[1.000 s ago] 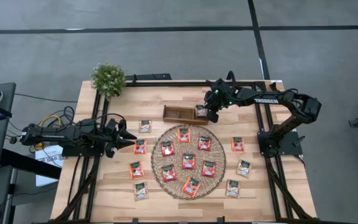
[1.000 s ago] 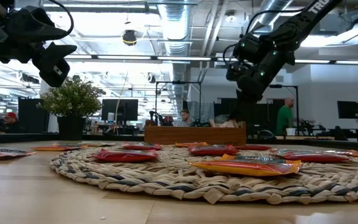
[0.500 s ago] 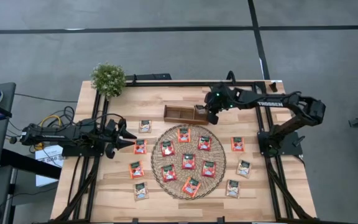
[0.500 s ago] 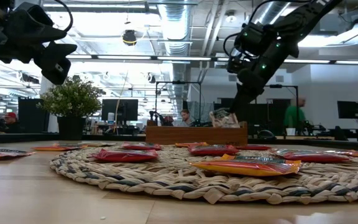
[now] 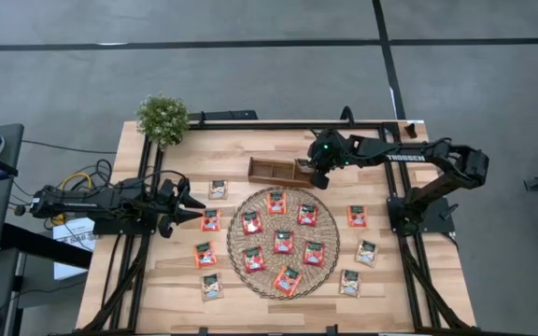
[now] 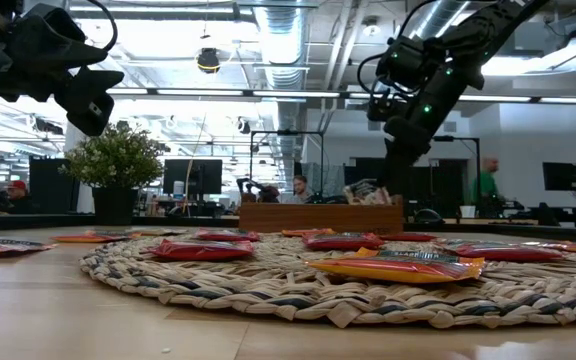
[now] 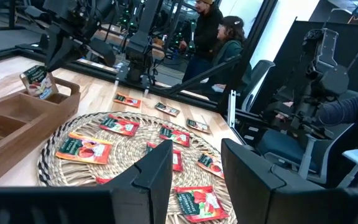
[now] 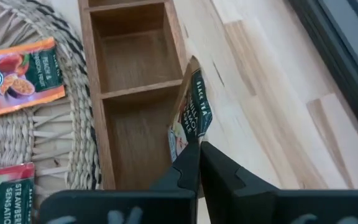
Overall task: Pick & Place Tea
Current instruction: Put the brown tea bag into the right section of the wooden organizer
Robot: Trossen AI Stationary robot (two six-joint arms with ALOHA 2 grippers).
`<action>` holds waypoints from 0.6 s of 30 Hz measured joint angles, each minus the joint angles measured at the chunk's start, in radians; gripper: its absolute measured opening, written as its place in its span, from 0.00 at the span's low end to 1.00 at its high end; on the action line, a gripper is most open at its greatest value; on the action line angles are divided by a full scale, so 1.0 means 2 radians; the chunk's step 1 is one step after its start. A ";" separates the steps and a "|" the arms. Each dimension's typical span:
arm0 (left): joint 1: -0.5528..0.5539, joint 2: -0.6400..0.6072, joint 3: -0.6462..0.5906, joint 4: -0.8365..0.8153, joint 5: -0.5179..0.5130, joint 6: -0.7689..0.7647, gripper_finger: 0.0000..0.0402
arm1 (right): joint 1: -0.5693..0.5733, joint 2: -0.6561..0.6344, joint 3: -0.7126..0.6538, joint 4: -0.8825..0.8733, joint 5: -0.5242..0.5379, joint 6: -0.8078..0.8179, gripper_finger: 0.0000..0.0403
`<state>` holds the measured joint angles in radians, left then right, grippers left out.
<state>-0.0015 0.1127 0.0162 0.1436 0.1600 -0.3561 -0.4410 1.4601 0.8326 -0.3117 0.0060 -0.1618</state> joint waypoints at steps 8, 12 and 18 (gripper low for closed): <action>0.000 0.000 0.000 0.000 0.000 -0.006 0.32 | -0.001 0.000 0.000 -0.001 -0.002 0.008 0.19; 0.000 0.000 0.000 0.000 0.000 -0.012 0.32 | 0.001 0.000 0.000 -0.001 -0.002 0.011 0.28; 0.000 0.000 0.000 0.000 0.000 -0.013 0.32 | 0.001 -0.005 0.001 -0.022 -0.003 0.019 0.34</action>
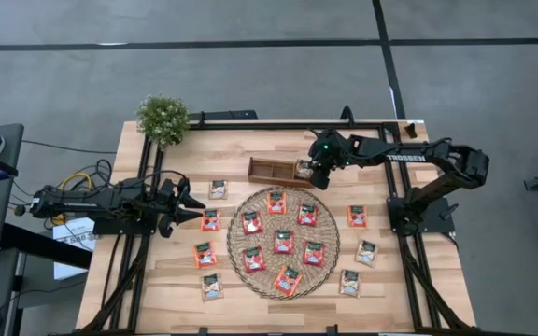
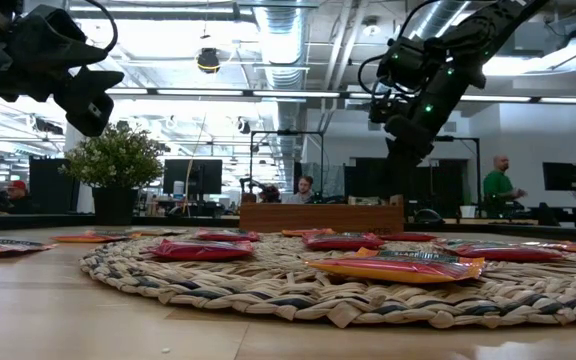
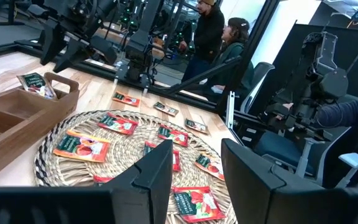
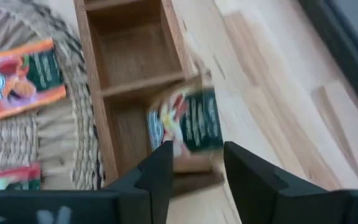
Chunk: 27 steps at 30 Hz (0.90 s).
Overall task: Pick & Place Tea
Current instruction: Put the brown tea bag into the right section of the wooden organizer
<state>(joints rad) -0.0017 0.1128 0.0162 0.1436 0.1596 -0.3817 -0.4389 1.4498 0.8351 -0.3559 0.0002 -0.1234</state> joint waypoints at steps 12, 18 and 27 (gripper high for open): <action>0.000 0.000 0.000 0.000 0.000 -0.001 0.32 | 0.056 -0.106 0.021 -0.228 -0.002 0.029 0.30; 0.000 0.000 0.000 0.000 0.000 0.003 0.32 | 0.150 -0.168 0.020 -0.335 -0.091 0.143 0.29; 0.000 0.000 0.000 0.000 0.000 0.004 0.32 | 0.372 -0.180 0.021 -0.374 -0.112 0.411 0.29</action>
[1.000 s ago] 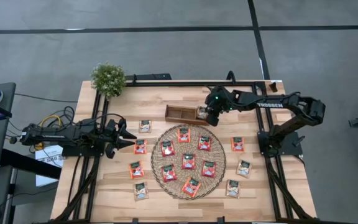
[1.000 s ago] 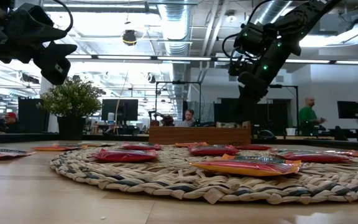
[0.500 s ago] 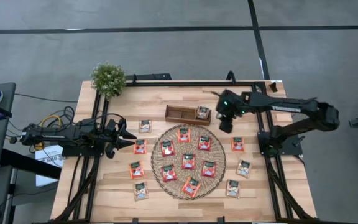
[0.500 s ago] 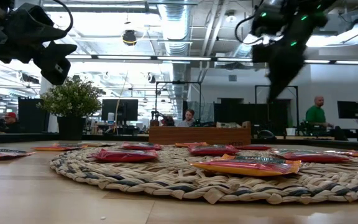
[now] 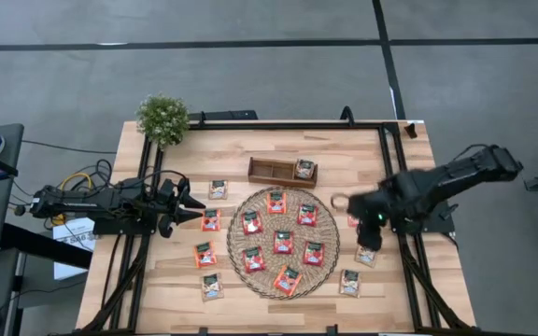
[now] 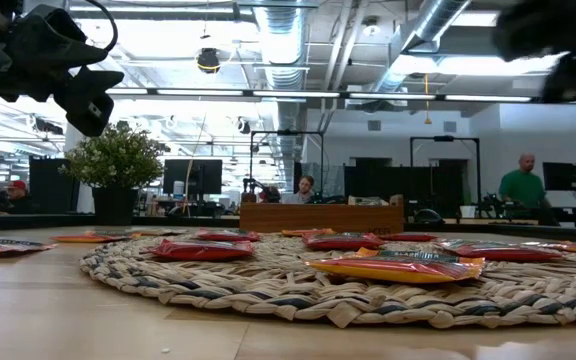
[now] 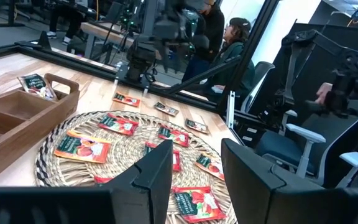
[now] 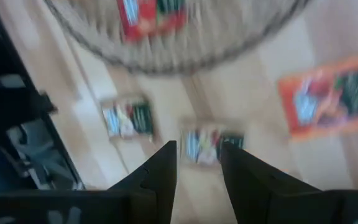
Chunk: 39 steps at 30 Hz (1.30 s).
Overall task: Pick & Place Tea
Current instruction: Put the brown tea bag into the right section of the wooden organizer
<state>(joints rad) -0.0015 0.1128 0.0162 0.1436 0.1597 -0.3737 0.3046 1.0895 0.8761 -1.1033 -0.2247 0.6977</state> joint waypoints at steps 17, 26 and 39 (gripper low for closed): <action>0.000 0.000 0.000 0.000 -0.002 0.011 0.32 | 0.165 0.011 -0.068 0.041 0.095 0.227 0.30; 0.000 0.000 0.000 0.000 -0.002 0.010 0.32 | 0.131 0.011 -0.106 0.060 0.086 0.222 0.42; 0.000 0.000 0.000 0.000 -0.002 0.009 0.32 | 0.100 0.012 -0.140 0.077 0.048 0.201 0.57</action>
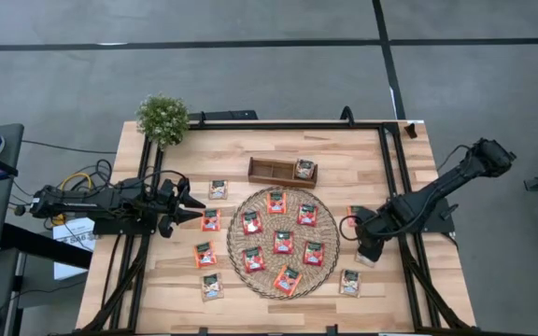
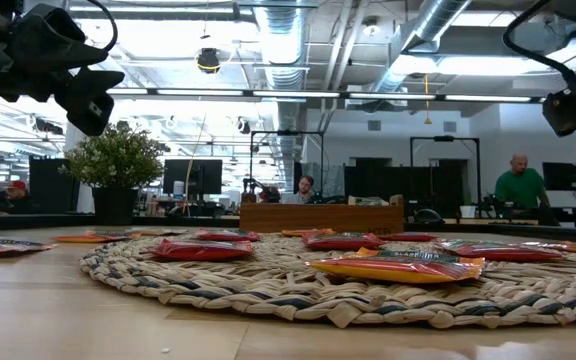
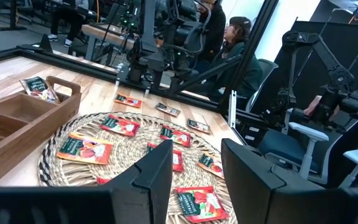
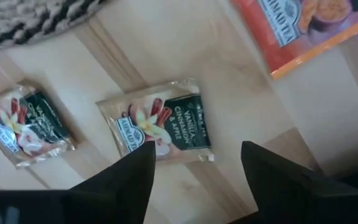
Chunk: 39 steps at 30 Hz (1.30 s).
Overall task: Pick & Place Tea
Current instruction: Put the brown tea bag into the right section of the wooden organizer
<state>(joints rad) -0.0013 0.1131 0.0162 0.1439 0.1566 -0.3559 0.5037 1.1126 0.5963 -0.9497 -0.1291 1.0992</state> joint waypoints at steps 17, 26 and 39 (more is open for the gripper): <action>0.000 0.000 0.000 0.000 0.000 0.000 0.32 | 0.000 0.019 -0.031 0.034 -0.003 0.053 0.56; 0.000 0.000 0.000 0.000 0.000 0.000 0.32 | 0.000 0.108 -0.029 0.071 -0.029 0.048 0.57; 0.000 0.000 0.000 0.004 0.000 0.000 0.32 | 0.000 0.139 -0.018 0.083 -0.037 0.035 0.37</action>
<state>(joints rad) -0.0015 0.1129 0.0162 0.1516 0.1566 -0.3557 0.5041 1.3903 0.5605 -0.7844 -0.2027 1.1697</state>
